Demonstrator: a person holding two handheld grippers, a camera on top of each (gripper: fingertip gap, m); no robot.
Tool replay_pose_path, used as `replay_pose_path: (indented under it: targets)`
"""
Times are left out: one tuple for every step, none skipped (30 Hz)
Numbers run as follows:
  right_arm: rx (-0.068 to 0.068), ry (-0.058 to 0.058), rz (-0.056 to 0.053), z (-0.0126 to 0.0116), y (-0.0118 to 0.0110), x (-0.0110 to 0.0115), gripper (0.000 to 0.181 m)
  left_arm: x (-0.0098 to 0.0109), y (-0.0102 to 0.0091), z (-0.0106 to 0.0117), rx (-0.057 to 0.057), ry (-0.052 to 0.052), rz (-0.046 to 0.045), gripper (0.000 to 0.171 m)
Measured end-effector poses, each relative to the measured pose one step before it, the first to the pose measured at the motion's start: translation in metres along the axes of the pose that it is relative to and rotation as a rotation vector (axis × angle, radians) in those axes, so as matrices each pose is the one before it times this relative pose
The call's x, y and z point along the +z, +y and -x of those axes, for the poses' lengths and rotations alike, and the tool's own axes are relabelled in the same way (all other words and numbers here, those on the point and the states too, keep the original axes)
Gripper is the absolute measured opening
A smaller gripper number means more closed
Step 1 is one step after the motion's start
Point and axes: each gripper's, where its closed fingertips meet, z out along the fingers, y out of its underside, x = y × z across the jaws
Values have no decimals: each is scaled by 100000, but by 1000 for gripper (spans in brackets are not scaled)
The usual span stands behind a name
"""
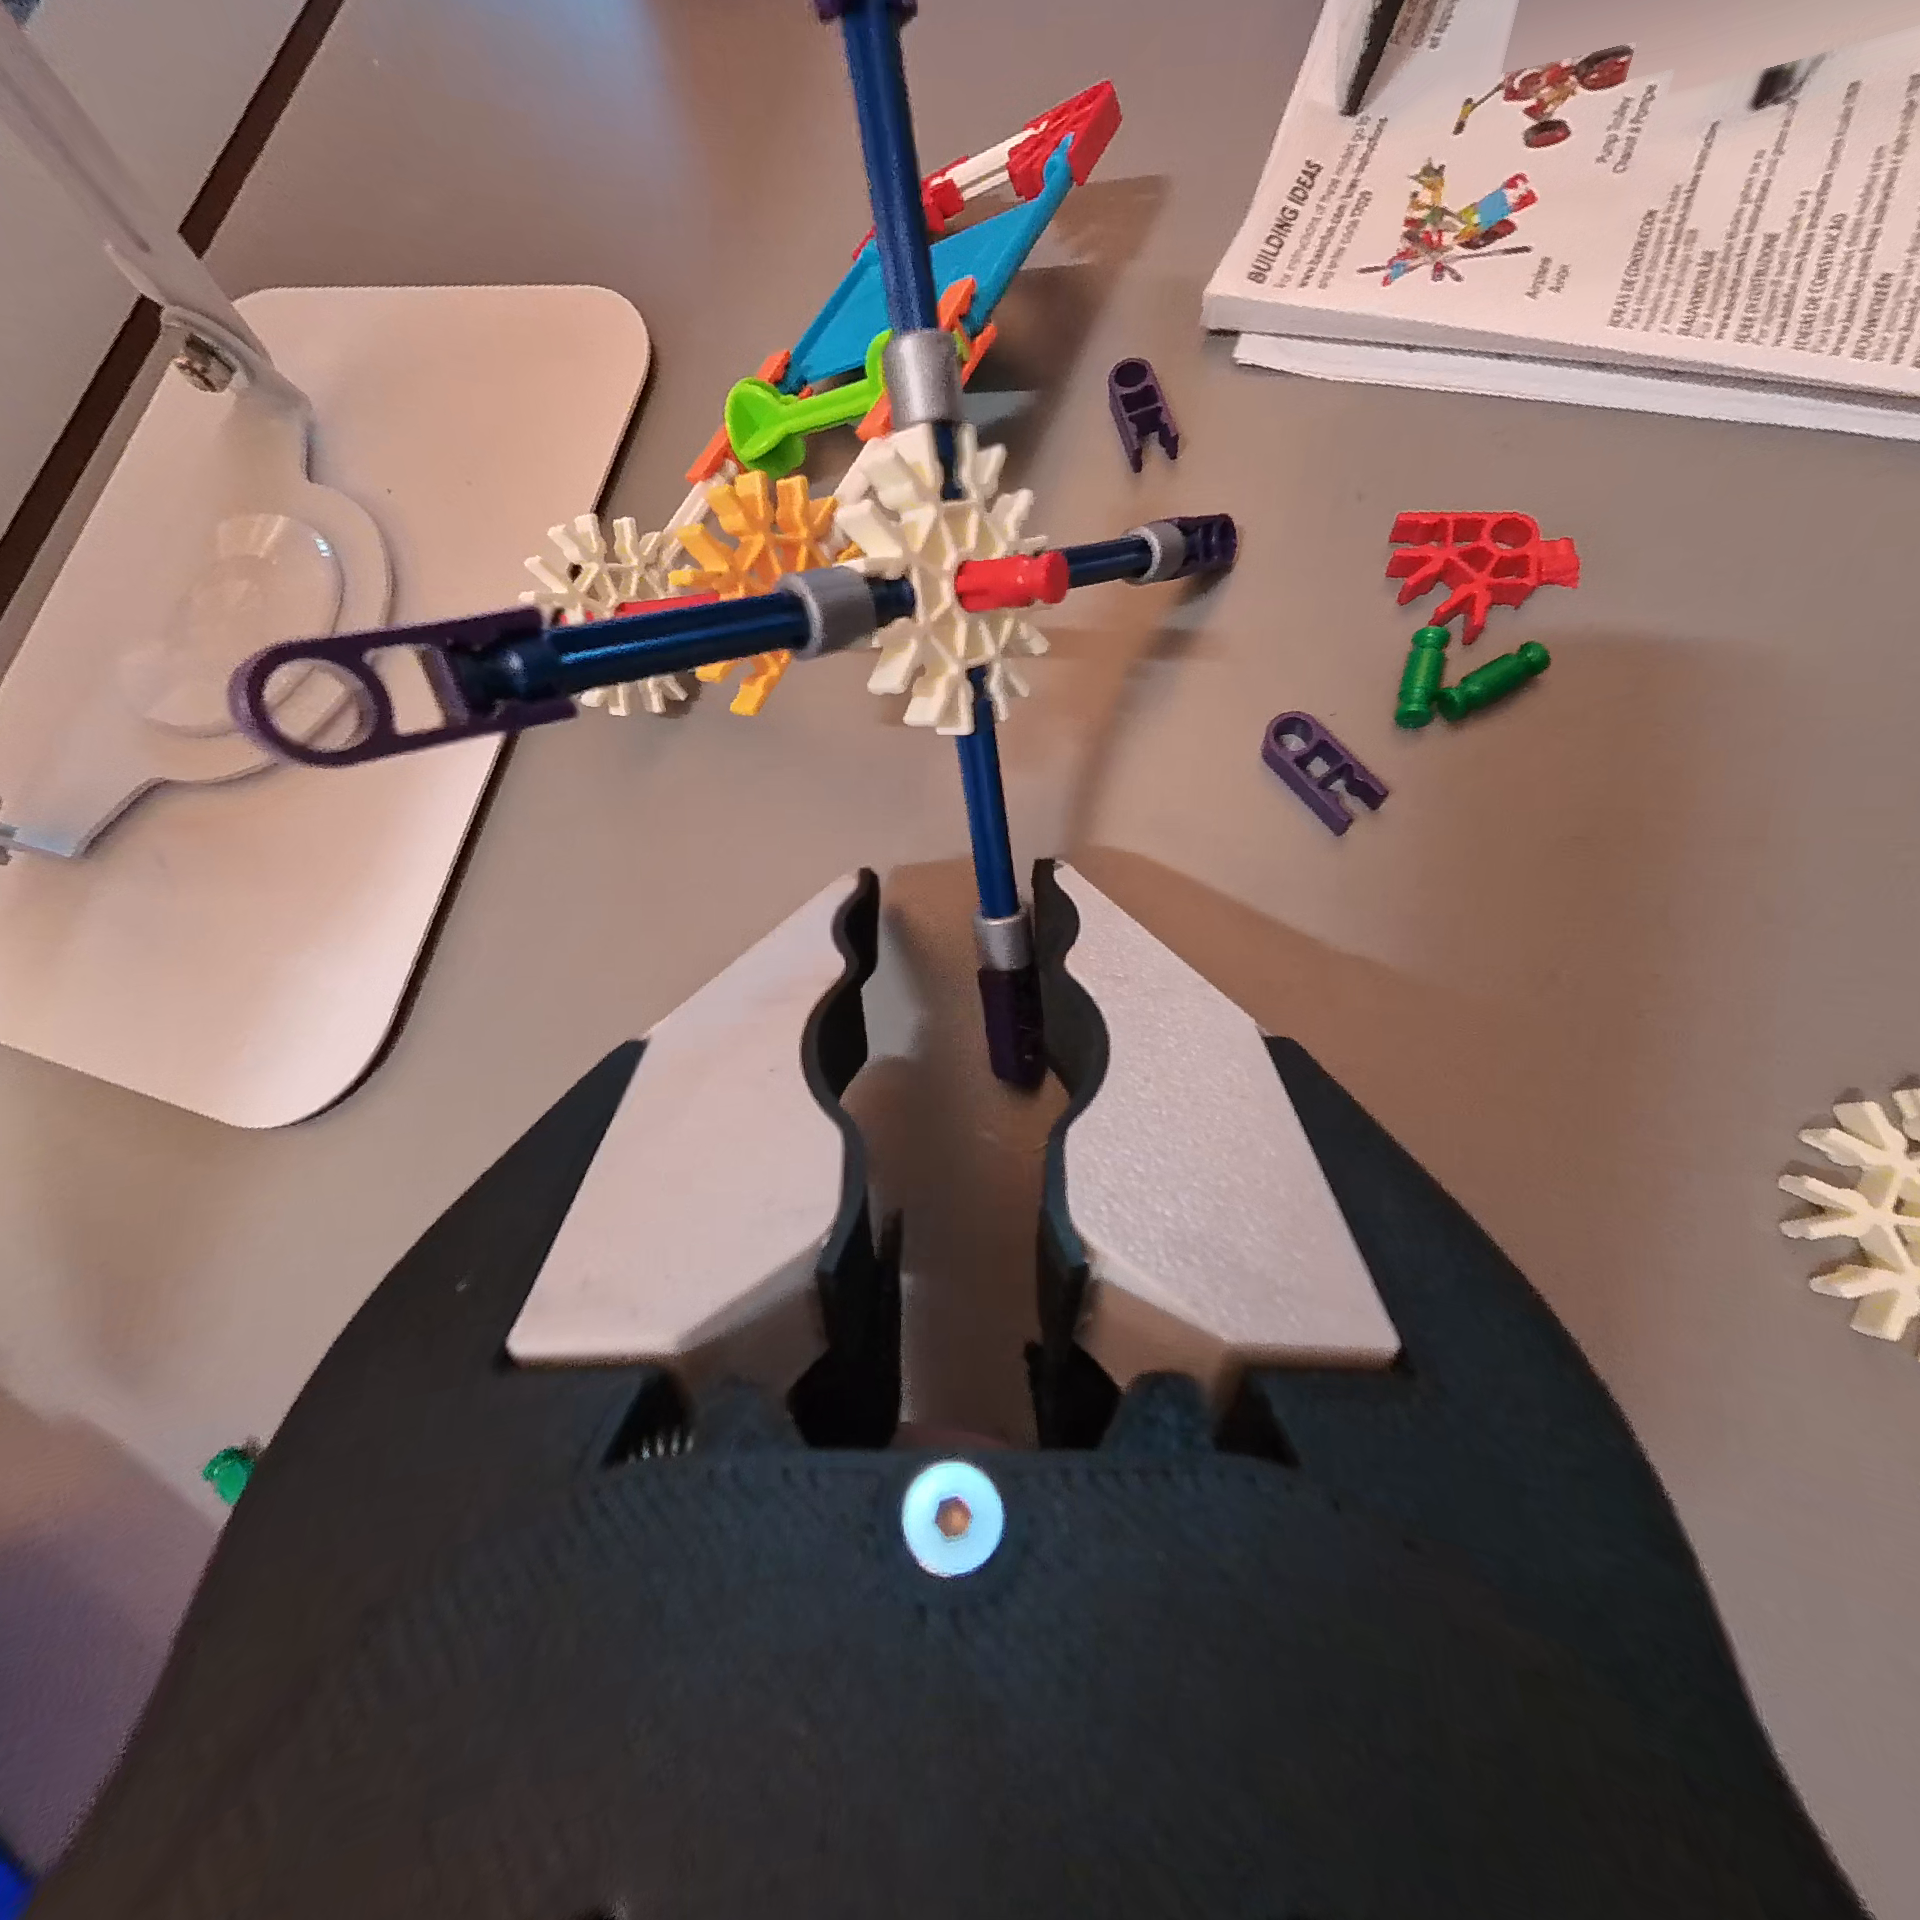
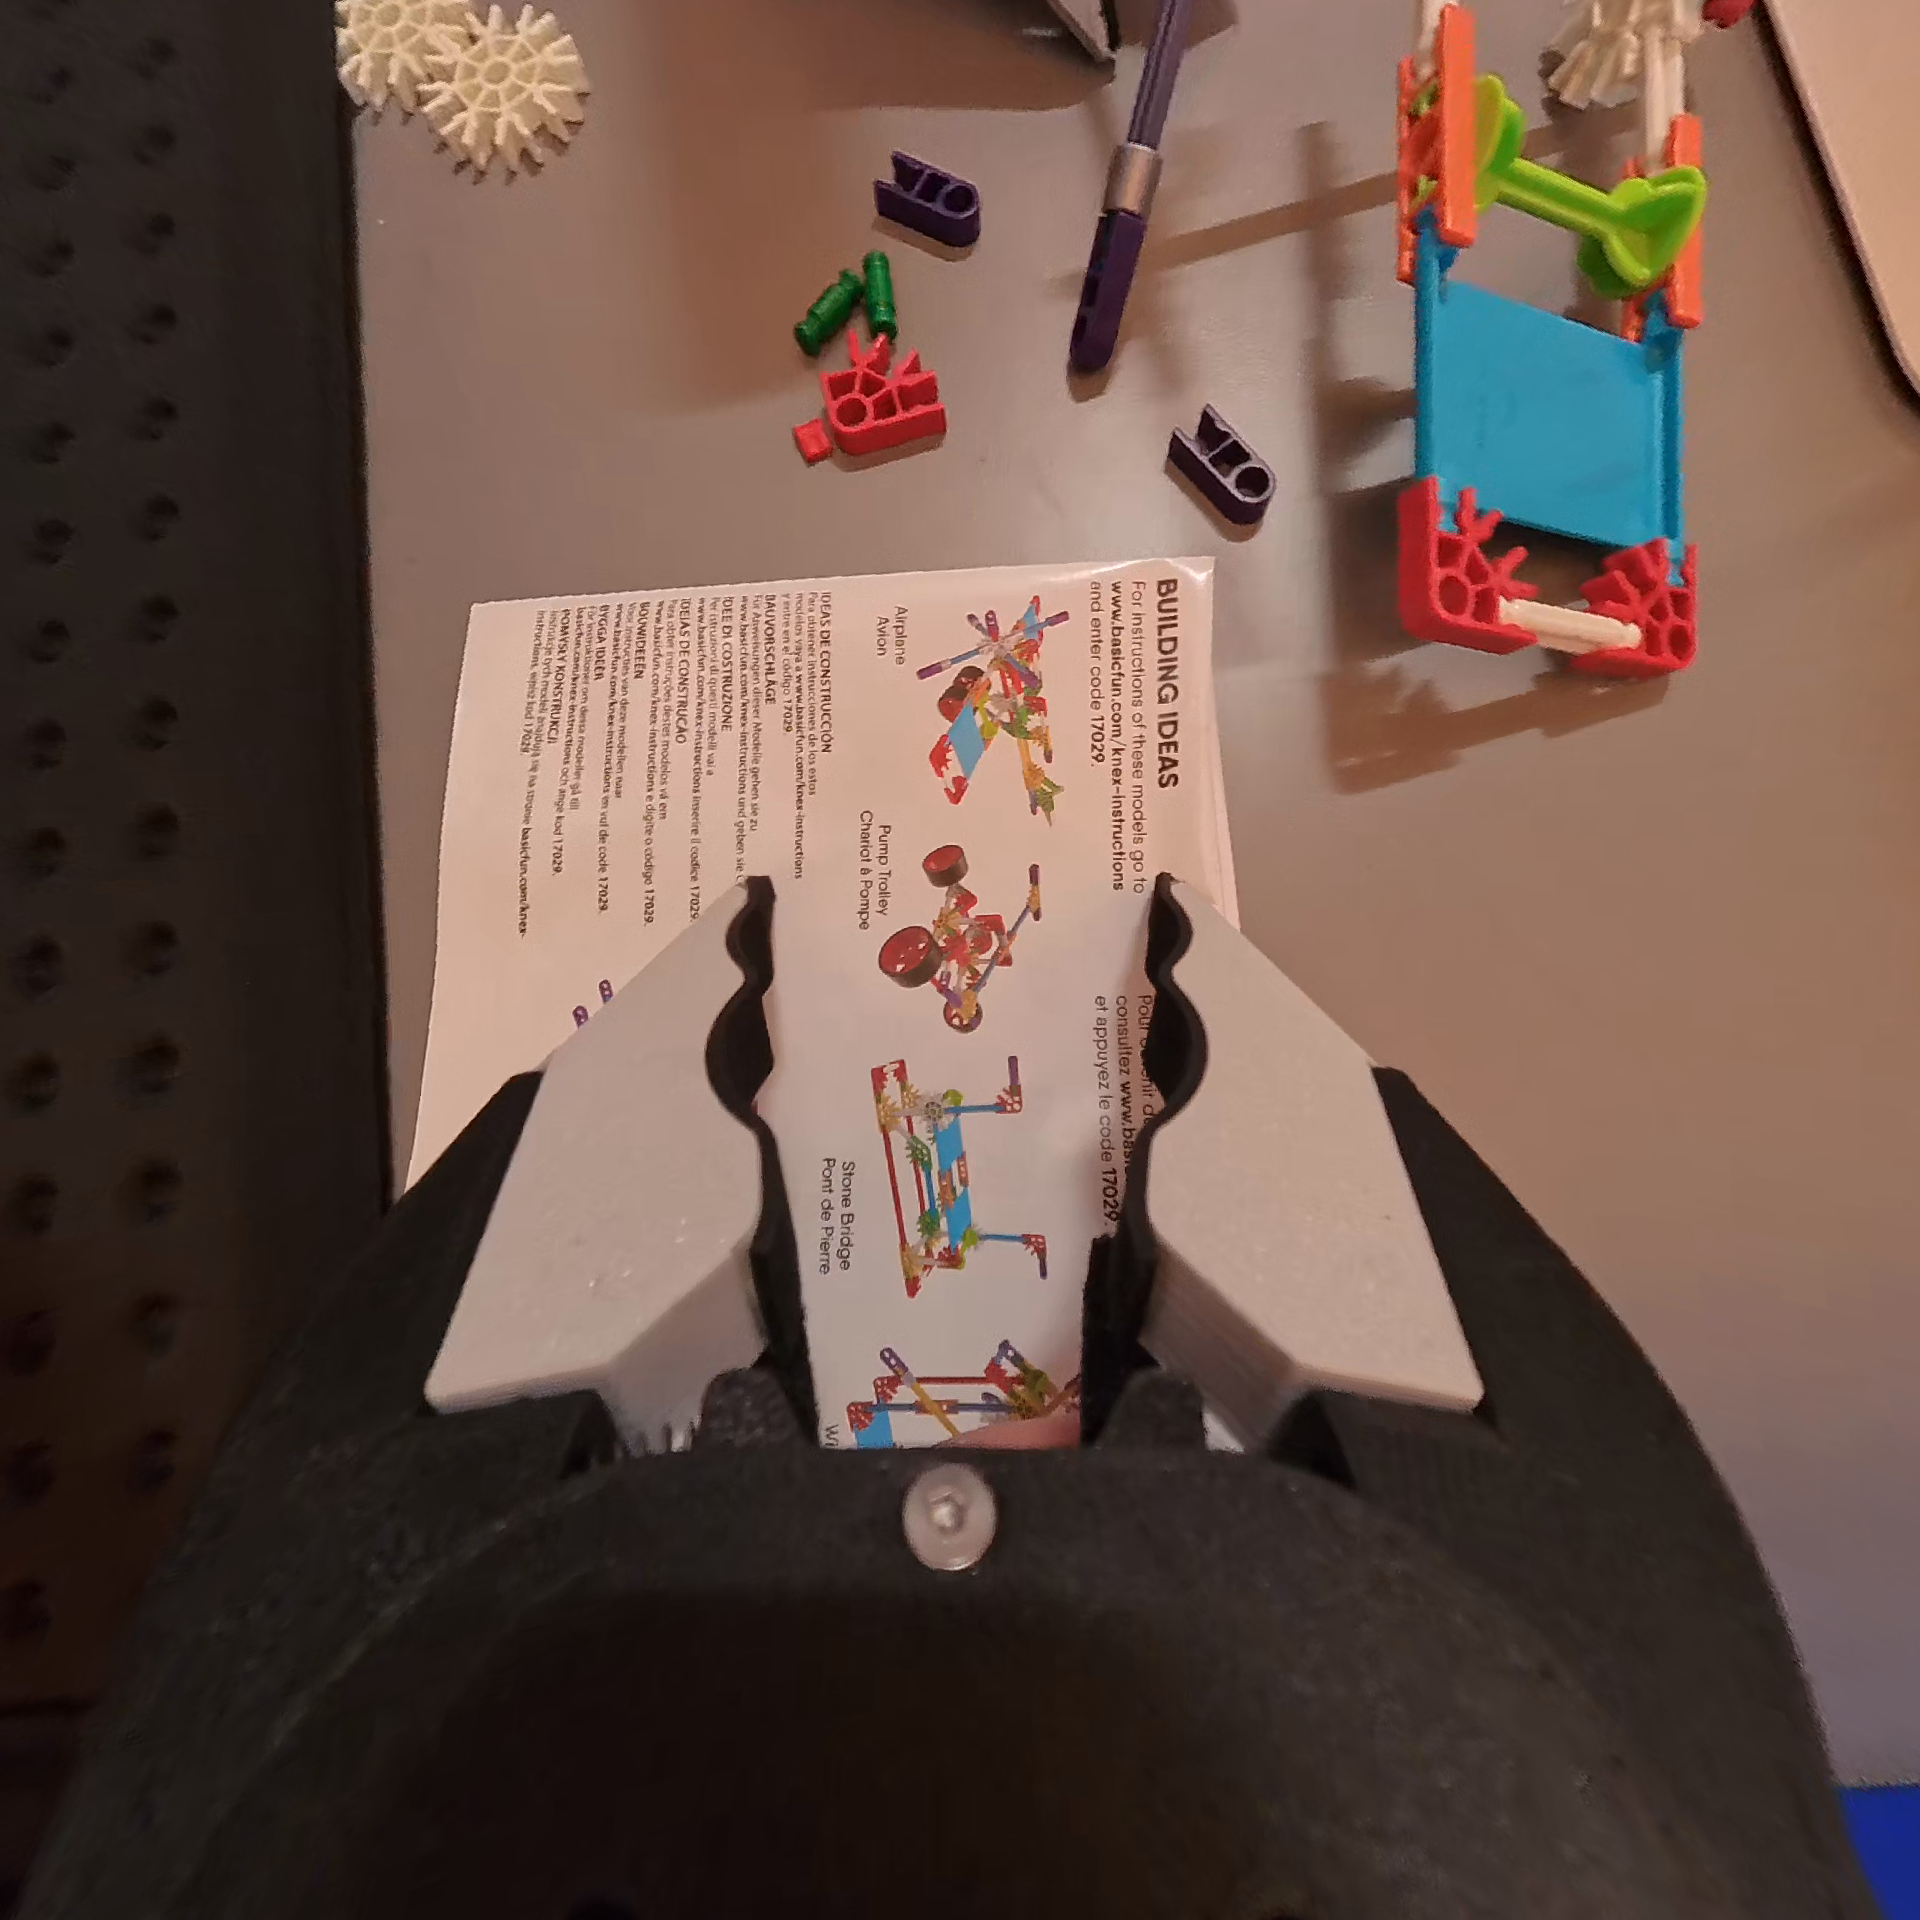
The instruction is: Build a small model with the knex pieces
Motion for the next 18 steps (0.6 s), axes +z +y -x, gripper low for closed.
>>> replay_pose_path:
  targets:
    - [-13, -502, 81, 91, -4, -31, 72, -72, 48, 95, -805, -319, 275, 32]
    - [-98, -953, 29, 174, -15, -87, 72, -106, 51, 59, -580, -116, 364, 36]
    - [-308, -1137, -199, 230, -40, -125, 72, -132, 86, -15, -174, 15, 832, 41]
    - [-180, -551, -353, 116, -70, -152, 72, -180, 93, -89, 339, 110, 1244, 45]
    - [174, 75, -135, -18, -36, -153, 71, -222, 134, 55, 818, -953, 1648, 50]
    - [146, 195, 92, -21, 21, -162, 70, -335, 16, 157, 1111, -1726, 992, 53]
    - [-274, 390, -47, -18, -10, -201, 70, -434, -123, 125, 230, -1323, 75, 54]
    - [-514, 615, -386, -16, -79, -248, 69, -487, -150, -40, -668, 124, -114, 55]
    - [-349, 503, -728, -11, -152, -273, 68, -517, -155, -154, -526, 698, -189, 57]
    - [-216, 275, -984, 13, -178, -281, 66, -534, -95, -97, 359, 84, 217, 58]
    - [-349, 439, -1175, -32, -210, -281, 65, -585, 1, 15, 1508, -729, 884, 59]
    - [-367, 948, -1252, -138, -232, -301, 63, -687, -68, 244, 1575, -2075, 386, 59]
    - [10, 1368, -1404, -218, -311, -313, 61, -787, -148, 328, 529, -2294, -348, 59]
    - [677, 1740, -1987, -250, -547, -352, 58, -800, -202, 231, -76, -1566, -842, 59]
    - [887, 1718, -2550, -144, -897, -333, 51, -733, -242, 147, 476, -1558, -1194, 58]
    - [318, 1542, -2379, 67, -1141, -202, 46, -554, -271, -6, 1740, -1406, -1173, 56]
    - [-256, 1585, -1111, 251, -1162, 20, 41, -361, -176, -390, 2453, 267, -369, 56]
    - [-830, 1269, 632, 456, -1033, 271, 40, -287, -97, -616, 2775, 1350, 117, 56]
